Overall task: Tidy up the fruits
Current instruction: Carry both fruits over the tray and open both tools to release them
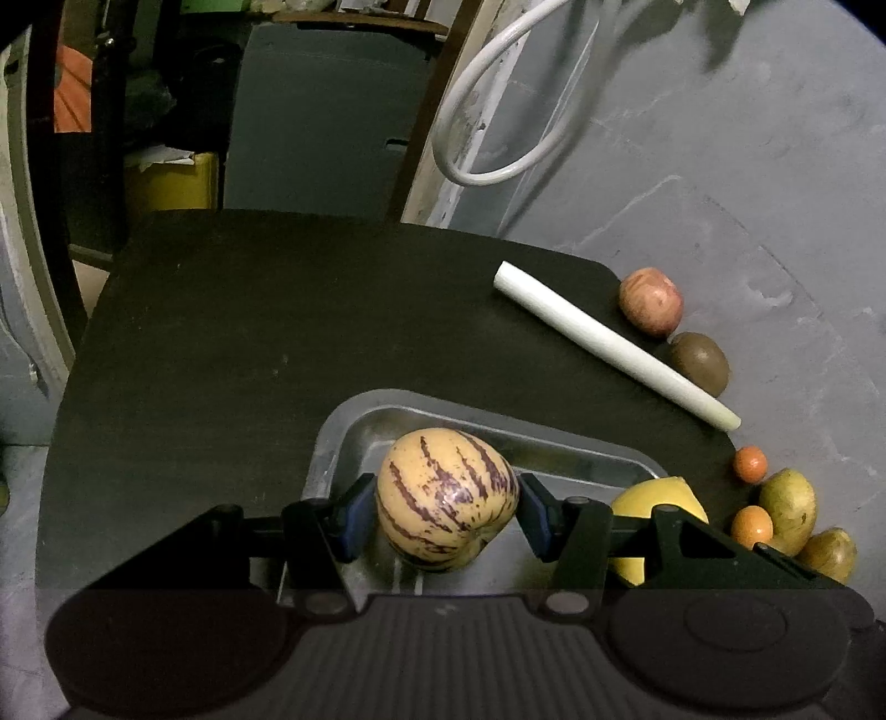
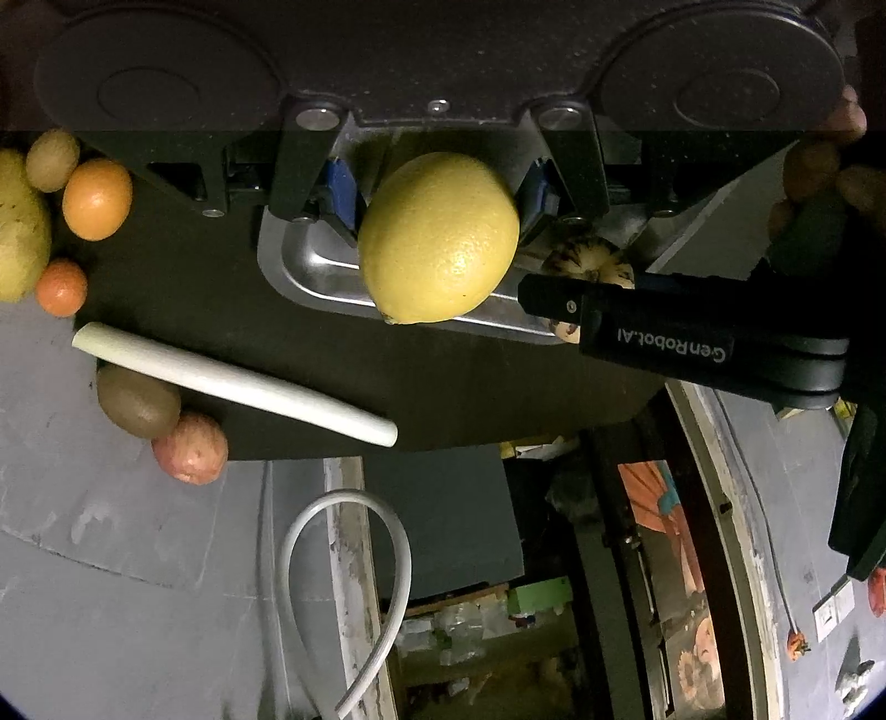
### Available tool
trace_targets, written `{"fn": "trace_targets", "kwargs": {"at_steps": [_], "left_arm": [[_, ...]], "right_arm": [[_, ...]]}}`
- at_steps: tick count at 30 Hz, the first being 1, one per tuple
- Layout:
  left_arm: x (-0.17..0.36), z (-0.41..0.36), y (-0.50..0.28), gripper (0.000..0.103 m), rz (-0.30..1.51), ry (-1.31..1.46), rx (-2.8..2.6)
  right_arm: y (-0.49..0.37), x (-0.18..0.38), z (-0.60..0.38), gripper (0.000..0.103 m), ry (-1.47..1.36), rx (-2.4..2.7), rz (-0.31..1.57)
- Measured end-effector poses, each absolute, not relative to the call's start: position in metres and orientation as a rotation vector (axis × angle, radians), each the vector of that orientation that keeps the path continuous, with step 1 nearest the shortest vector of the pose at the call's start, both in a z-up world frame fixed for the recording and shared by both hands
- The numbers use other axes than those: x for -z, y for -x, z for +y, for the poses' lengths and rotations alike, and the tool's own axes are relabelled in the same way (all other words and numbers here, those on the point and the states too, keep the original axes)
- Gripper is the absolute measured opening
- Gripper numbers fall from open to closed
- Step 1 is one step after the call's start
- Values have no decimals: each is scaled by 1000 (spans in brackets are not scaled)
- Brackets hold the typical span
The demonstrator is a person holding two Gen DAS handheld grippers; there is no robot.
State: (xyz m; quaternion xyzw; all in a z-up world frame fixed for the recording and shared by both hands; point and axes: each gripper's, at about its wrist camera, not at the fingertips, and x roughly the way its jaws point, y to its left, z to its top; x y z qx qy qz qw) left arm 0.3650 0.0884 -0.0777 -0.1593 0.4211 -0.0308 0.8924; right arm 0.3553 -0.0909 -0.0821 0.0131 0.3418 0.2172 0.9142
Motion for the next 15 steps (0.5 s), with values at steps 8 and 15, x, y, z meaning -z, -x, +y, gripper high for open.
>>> {"fn": "trace_targets", "kwargs": {"at_steps": [8, 15], "left_arm": [[78, 87, -366, 58, 873, 330, 63], [71, 87, -363, 71, 878, 331, 72]], "right_arm": [[-356, 87, -89, 59, -25, -442, 731], [-350, 84, -90, 74, -27, -417, 723]]}}
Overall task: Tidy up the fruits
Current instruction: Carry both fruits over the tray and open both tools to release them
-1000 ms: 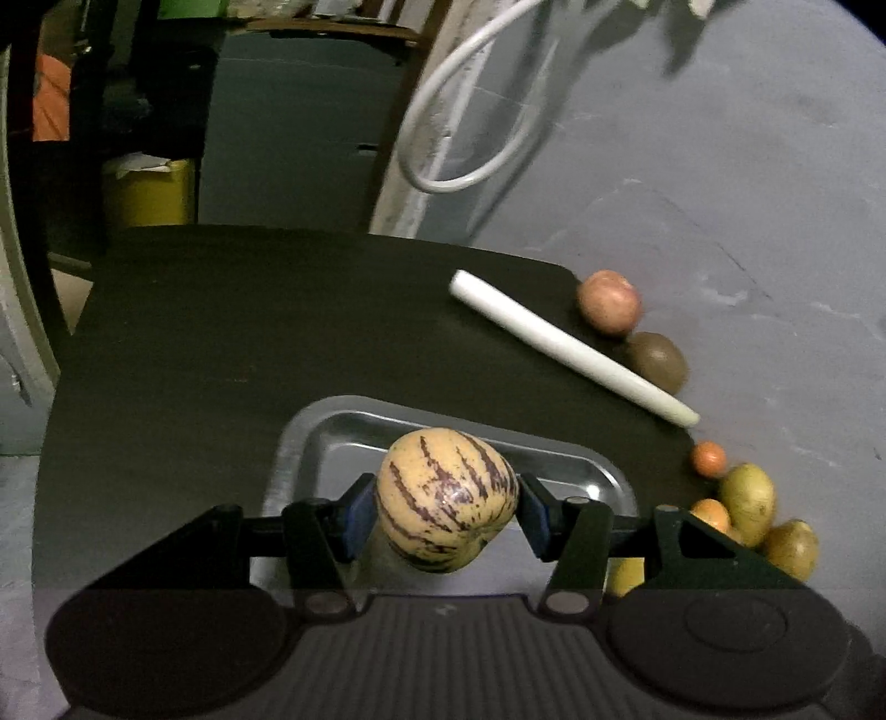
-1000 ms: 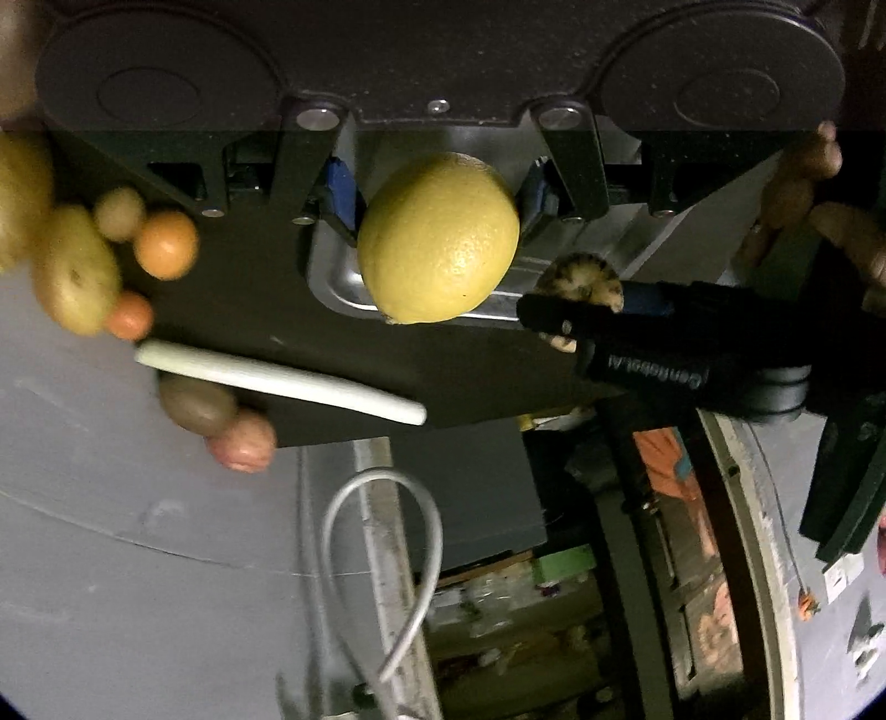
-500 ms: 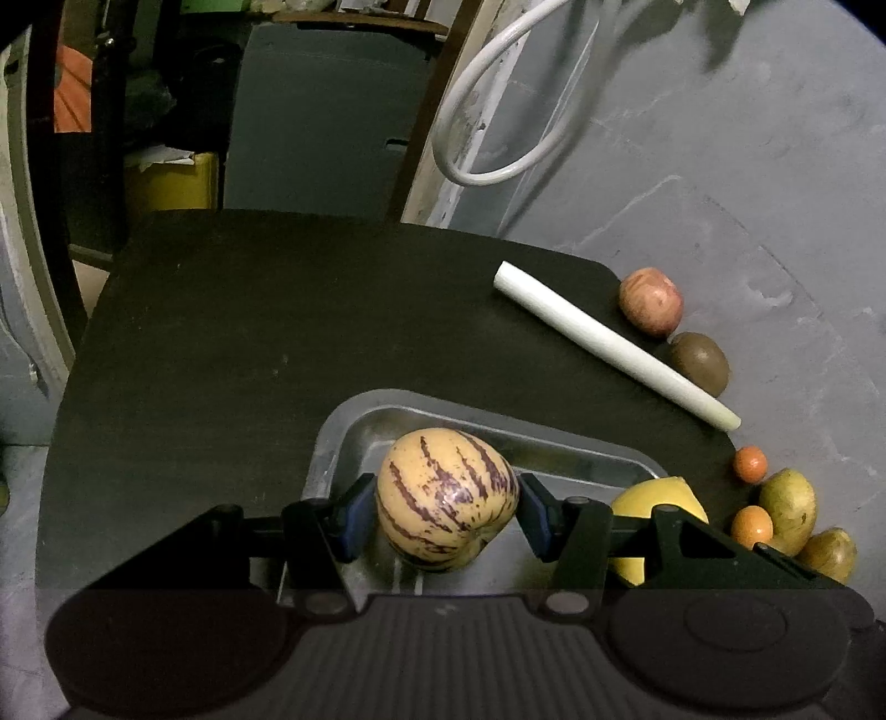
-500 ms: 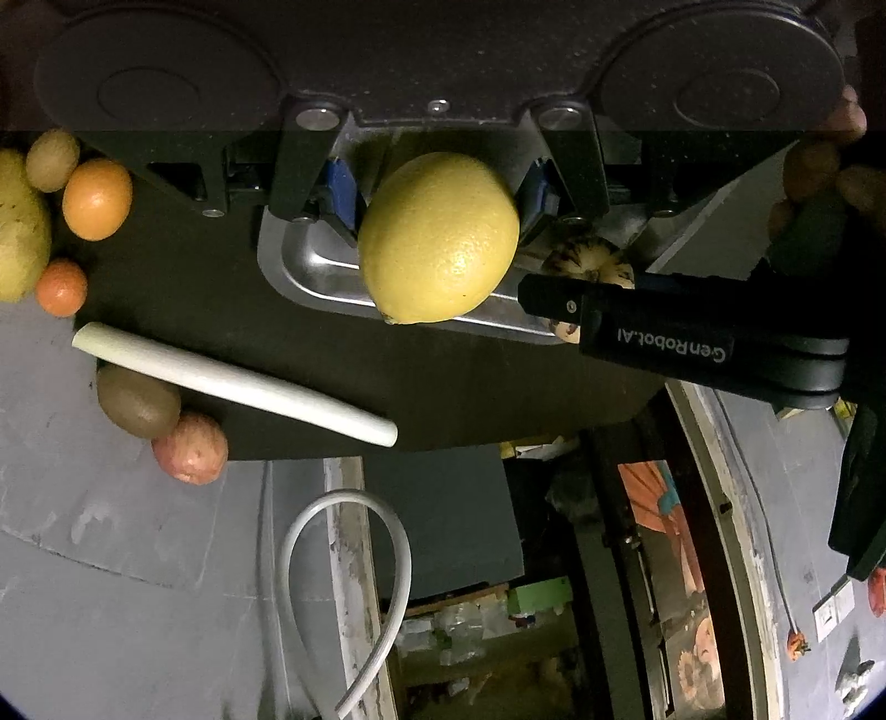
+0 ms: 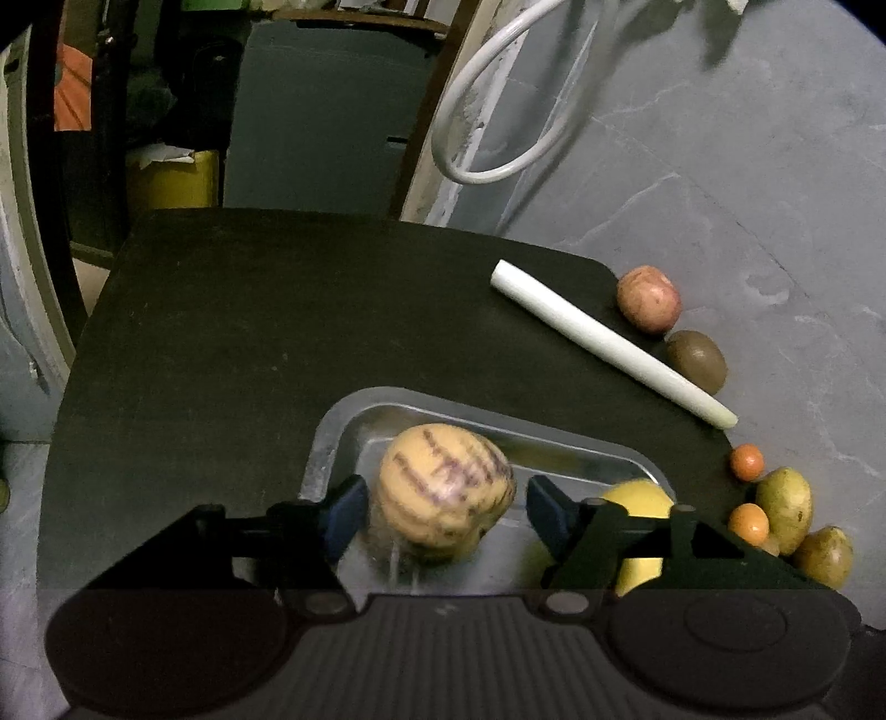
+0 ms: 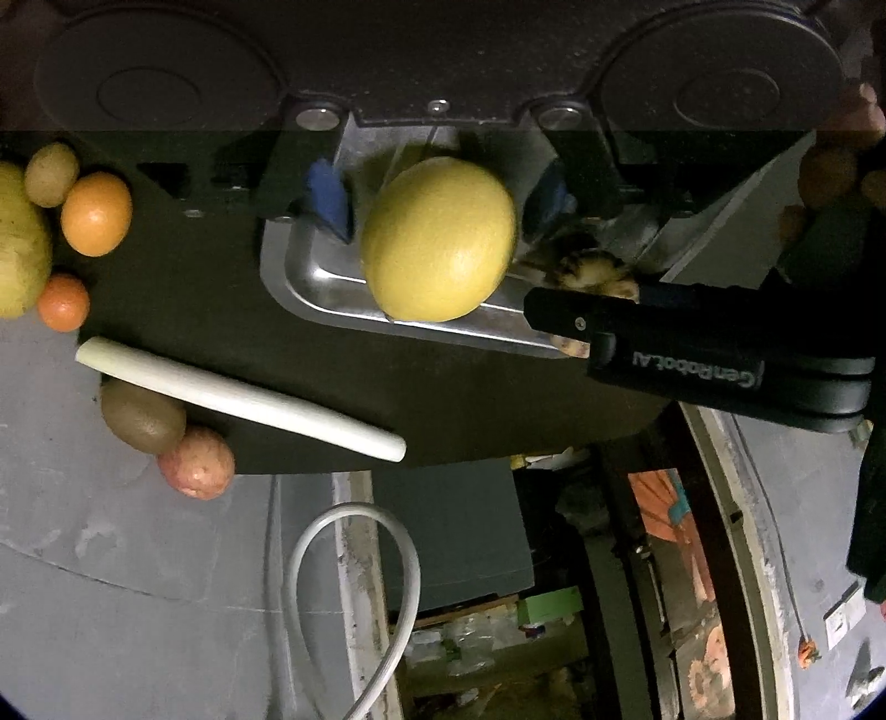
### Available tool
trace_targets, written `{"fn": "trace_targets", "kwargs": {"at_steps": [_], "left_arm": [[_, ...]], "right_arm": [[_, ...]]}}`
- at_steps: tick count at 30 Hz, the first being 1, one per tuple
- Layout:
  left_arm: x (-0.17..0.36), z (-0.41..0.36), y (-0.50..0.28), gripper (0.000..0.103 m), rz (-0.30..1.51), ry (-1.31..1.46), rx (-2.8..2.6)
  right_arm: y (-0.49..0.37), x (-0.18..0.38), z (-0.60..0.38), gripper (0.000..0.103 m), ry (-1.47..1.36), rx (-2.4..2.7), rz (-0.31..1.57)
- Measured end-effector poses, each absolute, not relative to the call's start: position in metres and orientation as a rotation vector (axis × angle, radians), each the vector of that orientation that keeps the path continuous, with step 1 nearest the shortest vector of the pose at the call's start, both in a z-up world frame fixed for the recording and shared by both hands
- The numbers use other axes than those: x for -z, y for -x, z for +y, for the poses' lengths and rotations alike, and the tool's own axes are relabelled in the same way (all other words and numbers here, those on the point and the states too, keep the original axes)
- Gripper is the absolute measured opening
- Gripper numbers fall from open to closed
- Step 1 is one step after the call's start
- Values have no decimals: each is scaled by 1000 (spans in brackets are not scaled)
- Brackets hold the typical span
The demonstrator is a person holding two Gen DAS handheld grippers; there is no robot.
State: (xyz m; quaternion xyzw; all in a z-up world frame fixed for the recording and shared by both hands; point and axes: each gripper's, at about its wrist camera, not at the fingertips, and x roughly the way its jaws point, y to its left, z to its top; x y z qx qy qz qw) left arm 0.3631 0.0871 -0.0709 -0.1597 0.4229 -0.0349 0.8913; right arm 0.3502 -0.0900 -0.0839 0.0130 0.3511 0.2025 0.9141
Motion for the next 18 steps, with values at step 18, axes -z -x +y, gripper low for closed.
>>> {"fn": "trace_targets", "kwargs": {"at_steps": [18], "left_arm": [[23, 97, -271, 102, 818, 256, 137]], "right_arm": [[-246, 43, -98, 101, -74, -292, 651]]}}
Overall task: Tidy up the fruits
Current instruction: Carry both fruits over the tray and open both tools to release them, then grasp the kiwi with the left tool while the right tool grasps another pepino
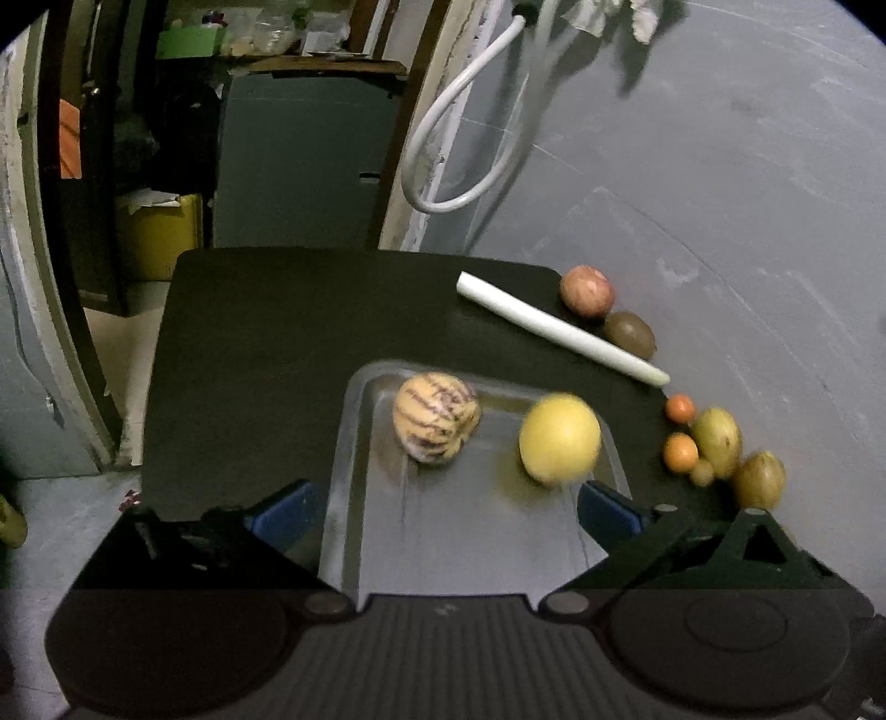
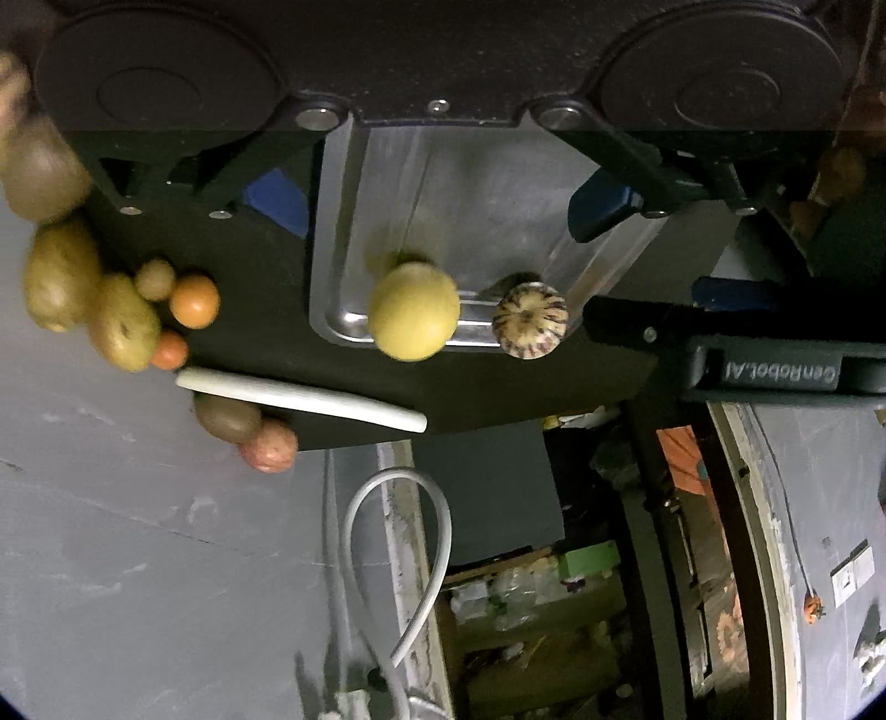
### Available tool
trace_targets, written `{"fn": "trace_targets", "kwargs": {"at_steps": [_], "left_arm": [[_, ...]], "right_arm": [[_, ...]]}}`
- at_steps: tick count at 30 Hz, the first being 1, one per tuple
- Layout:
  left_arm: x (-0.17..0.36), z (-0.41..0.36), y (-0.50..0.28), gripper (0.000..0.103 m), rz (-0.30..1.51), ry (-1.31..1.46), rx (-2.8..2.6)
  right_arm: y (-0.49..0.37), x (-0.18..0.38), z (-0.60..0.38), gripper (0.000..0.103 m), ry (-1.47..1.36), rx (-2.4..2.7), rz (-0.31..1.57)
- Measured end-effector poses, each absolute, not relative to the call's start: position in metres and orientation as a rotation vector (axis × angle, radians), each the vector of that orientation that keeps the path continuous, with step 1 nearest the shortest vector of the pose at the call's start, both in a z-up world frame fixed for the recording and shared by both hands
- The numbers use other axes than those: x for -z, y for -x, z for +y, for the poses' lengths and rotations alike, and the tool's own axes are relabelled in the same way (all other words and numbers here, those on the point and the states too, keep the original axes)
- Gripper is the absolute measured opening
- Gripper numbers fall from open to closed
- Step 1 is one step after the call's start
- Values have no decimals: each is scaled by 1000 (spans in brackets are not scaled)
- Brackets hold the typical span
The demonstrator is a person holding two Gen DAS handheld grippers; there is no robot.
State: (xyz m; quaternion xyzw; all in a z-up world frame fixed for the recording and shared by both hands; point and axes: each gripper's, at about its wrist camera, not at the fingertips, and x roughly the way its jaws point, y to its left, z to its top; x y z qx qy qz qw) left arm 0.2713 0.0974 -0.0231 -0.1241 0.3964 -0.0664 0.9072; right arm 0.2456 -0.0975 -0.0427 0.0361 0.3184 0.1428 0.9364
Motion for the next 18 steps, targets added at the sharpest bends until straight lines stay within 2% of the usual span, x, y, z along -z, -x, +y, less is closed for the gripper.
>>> {"fn": "trace_targets", "kwargs": {"at_steps": [18], "left_arm": [[35, 81, -180, 102, 889, 145, 335]], "right_arm": [[-130, 45, -129, 102, -131, -87, 661]]}}
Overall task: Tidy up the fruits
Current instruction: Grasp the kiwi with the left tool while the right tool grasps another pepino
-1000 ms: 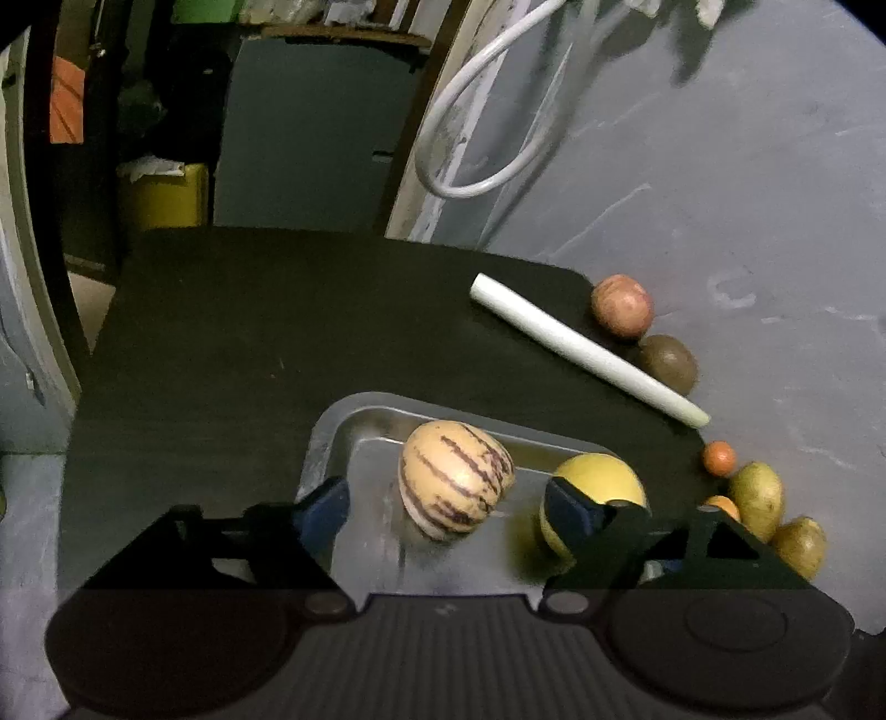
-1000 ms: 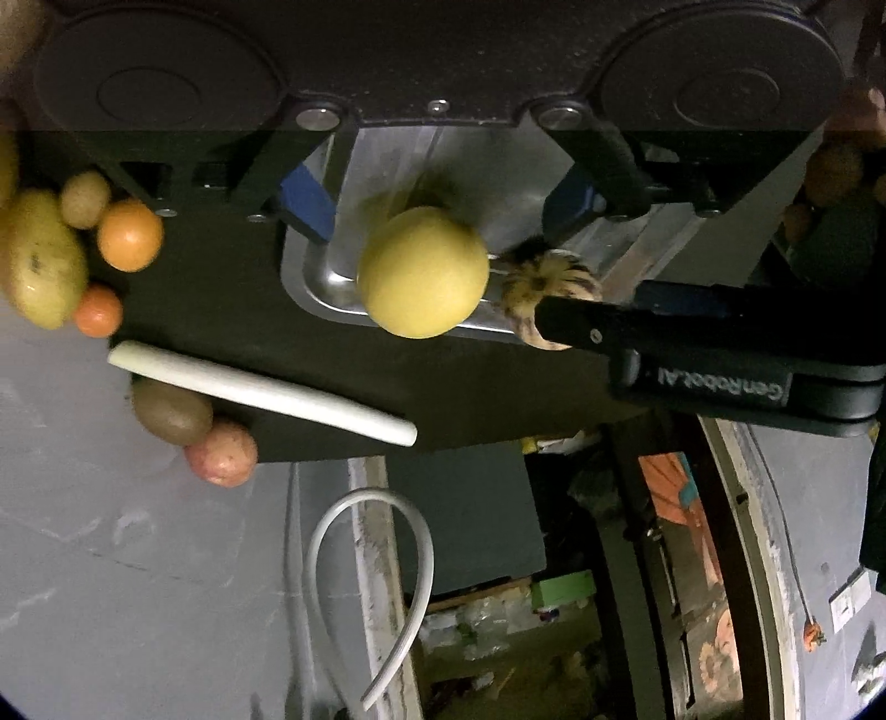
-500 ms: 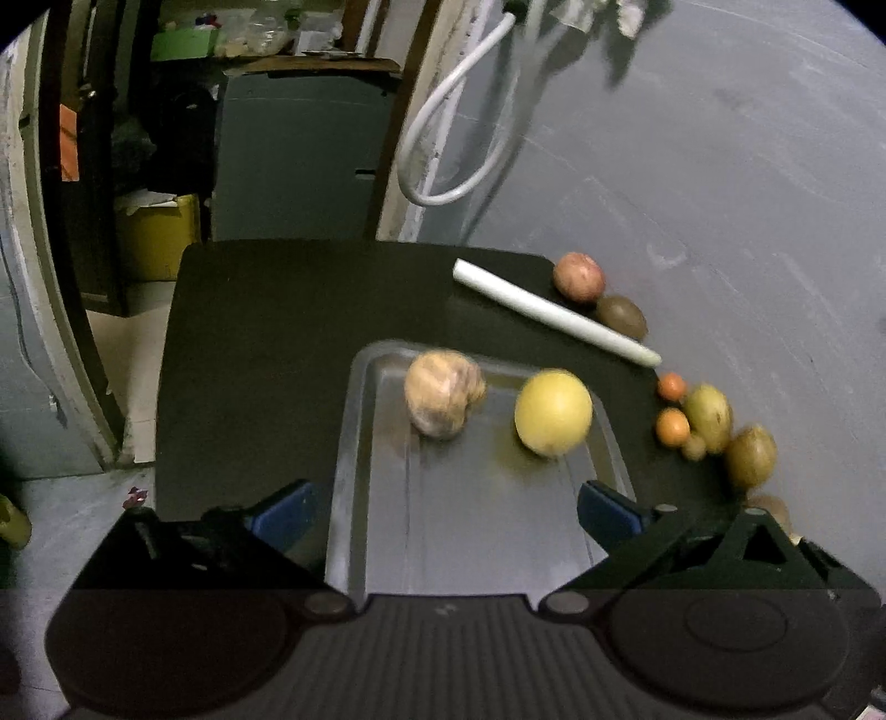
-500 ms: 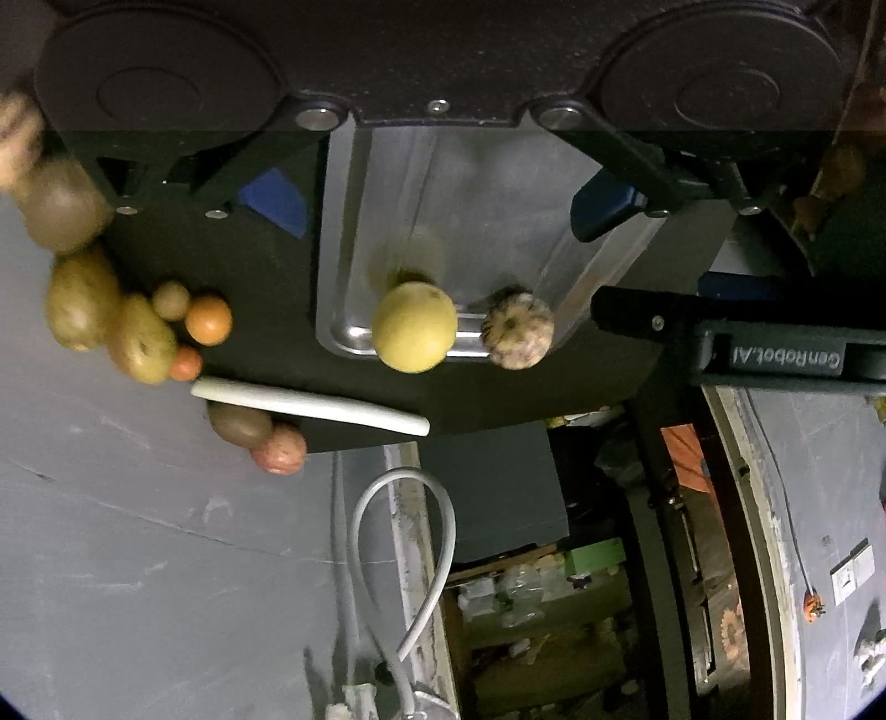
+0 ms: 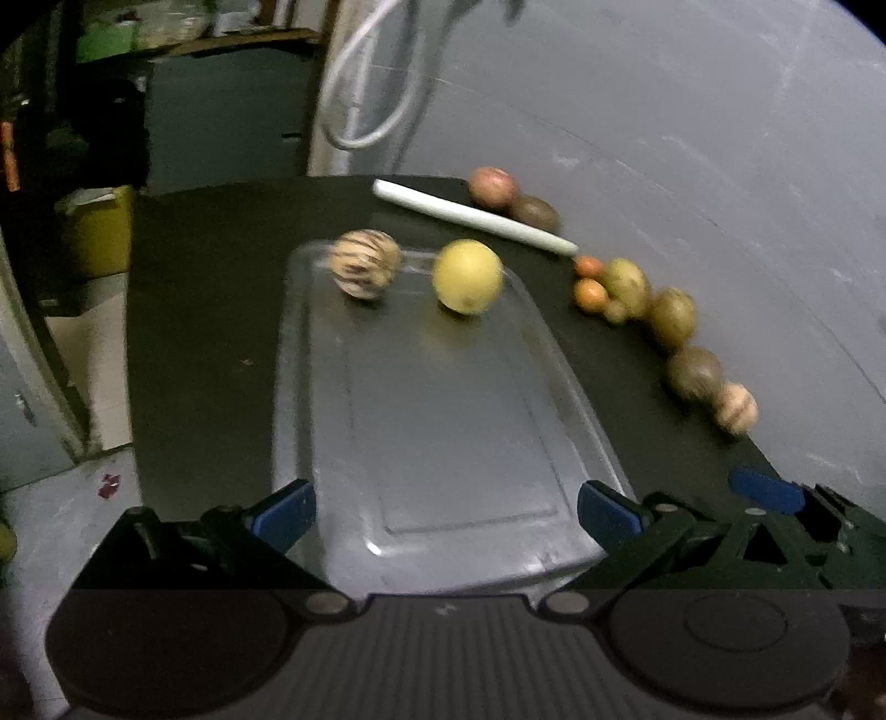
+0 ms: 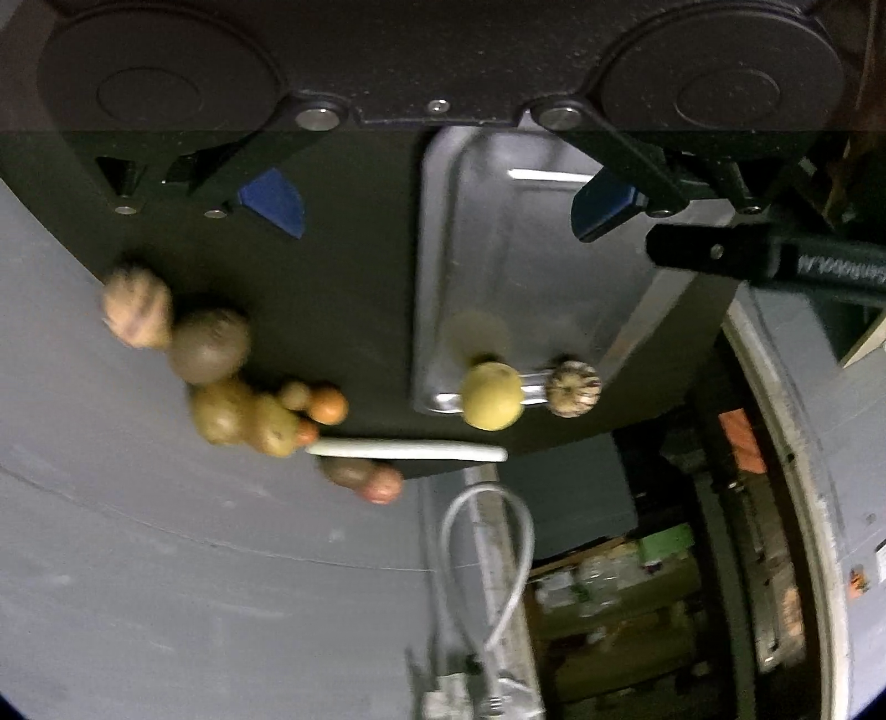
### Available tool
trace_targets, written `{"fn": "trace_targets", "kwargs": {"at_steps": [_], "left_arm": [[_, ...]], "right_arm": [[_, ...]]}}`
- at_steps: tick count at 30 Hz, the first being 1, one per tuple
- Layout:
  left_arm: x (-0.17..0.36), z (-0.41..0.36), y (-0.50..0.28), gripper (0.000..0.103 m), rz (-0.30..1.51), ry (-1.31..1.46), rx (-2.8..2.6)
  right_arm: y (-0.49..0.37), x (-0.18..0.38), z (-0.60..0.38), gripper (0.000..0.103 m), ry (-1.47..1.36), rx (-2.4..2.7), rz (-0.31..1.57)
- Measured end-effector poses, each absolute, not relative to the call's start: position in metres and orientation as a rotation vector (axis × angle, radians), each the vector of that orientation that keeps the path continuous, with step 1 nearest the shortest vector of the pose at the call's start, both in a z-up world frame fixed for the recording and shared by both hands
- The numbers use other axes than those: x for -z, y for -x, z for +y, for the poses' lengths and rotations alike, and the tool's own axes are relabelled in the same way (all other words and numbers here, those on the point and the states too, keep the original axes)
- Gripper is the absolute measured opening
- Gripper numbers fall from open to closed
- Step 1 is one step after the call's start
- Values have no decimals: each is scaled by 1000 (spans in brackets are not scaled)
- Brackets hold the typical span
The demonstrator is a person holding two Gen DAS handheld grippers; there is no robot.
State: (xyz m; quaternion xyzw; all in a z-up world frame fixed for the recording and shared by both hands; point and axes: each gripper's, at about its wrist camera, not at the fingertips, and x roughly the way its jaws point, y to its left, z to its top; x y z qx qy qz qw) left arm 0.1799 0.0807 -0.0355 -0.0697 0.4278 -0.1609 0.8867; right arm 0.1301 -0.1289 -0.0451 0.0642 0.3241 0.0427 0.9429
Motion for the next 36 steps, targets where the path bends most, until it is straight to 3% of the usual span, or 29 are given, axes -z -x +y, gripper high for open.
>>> {"fn": "trace_targets", "kwargs": {"at_steps": [15, 36], "left_arm": [[40, 20, -169, 102, 912, 85, 525], [47, -105, -257, 102, 904, -6, 613]], "right_arm": [[-96, 47, -184, 102, -169, 133, 668], [-144, 73, -257, 102, -177, 266, 683]]}}
